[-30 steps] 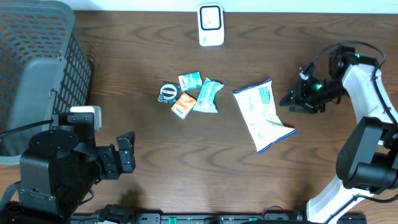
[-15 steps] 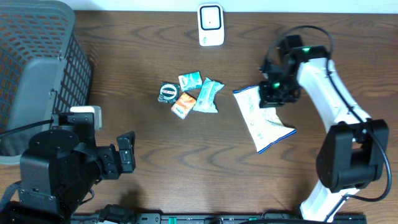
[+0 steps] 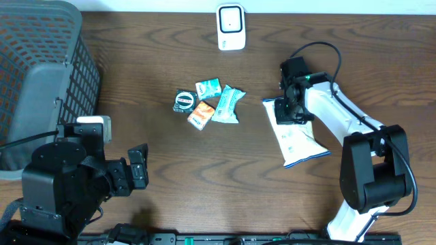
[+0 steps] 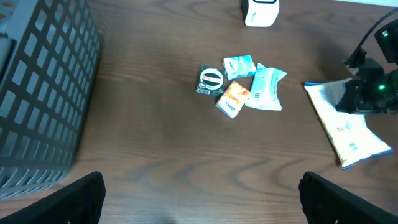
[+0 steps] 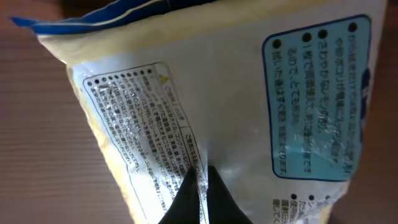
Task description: Scan the item barcode
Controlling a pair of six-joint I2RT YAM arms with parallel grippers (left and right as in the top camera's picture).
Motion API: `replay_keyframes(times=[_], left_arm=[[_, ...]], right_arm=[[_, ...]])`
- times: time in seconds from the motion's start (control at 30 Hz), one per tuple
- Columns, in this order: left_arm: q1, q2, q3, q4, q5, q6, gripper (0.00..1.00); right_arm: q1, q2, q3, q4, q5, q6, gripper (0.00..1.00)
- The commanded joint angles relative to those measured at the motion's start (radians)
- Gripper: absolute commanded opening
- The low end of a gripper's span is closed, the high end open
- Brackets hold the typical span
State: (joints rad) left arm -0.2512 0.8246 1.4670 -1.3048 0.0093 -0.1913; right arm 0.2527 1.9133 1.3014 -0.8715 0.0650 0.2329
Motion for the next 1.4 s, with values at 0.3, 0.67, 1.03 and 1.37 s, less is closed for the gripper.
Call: replay_keyframes(times=[0.3,0.67,1.03,1.37], left_arm=[[0.003,0.004,0.009,-0.001,-0.002,-0.013,0.98],[0.003,0.004,0.009,-0.001,-0.002,-0.013,0.98],[0.003,0.004,0.009,-0.001,-0.002,-0.013,0.97],[0.003,0.004,0.009,-0.001,-0.002,-0.013,0.98]], right_arm=[[-0.002,-0.006,0.257,-0.509,0.126,0.032,0.09],[-0.002,-0.005,0.009,-0.447,-0.006,0.033,0.08],[-0.002,-0.005,-0.084,-0.159,-0.181,0.047,0.07],[-0.023,-0.005,0.229,-0.194,-0.235,-0.003,0.05]])
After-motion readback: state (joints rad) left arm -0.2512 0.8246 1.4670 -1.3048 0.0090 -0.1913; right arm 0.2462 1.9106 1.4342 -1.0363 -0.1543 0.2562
